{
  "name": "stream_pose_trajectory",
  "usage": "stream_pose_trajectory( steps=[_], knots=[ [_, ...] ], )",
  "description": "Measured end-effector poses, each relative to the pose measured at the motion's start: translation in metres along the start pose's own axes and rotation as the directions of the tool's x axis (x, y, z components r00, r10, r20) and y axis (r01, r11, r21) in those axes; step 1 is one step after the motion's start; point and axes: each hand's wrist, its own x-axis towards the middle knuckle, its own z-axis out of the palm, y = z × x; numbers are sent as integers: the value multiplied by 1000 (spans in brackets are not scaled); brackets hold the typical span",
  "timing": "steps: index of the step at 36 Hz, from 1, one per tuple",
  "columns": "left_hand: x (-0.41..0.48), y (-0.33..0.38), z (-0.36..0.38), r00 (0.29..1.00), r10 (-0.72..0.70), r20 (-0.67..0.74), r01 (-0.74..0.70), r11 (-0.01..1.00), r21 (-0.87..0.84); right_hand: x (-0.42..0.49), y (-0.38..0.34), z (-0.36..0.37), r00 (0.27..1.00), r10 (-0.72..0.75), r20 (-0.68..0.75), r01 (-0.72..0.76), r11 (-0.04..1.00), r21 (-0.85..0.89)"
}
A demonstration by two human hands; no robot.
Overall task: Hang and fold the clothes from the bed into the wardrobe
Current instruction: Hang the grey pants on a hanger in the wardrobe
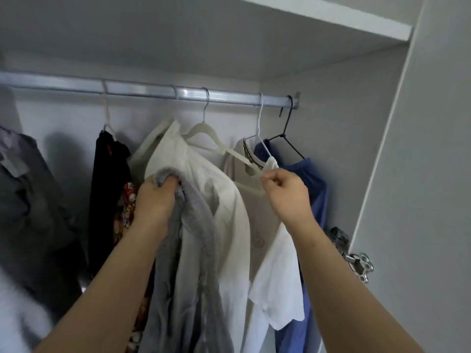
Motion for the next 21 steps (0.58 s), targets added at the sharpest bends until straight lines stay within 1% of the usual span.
stream_pose_trajectory(
  steps=[3, 6, 8, 11, 14, 16, 18, 21],
  knots=[
    [10, 2, 3, 999, 43, -6, -43, 999, -7, 26, 1, 14, 996, -27, 80, 35, 994, -105],
    [21, 2, 4, 1000, -13, -11, 12, 997, -72, 47, 4, 28, 978, -118, 171, 161, 952, -261],
    [25, 3, 1, 1000, -26, 18, 28, 993, -119, 57, 6, 34, 965, -114, 238, 183, 939, -293],
    [33, 1, -3, 999, -30, -13, 28, 989, -148, 70, 9, 46, 948, -44, 316, 98, 983, -156],
    [41, -1, -6, 998, -16, -60, 5, 984, -178, 79, 11, 62, 950, 15, 311, -11, 1000, -14],
    [44, -2, -7, 997, -12, -77, -2, 982, -188, 84, 12, 72, 955, 31, 294, -54, 996, 70],
    [47, -2, -8, 997, -20, -72, 4, 976, -217, 88, 11, 79, 971, 19, 238, -44, 994, 98],
    [49, -4, -10, 998, -25, -59, 10, 969, -246, 91, 11, 83, 980, -35, 196, 18, 996, 88]
  ],
)
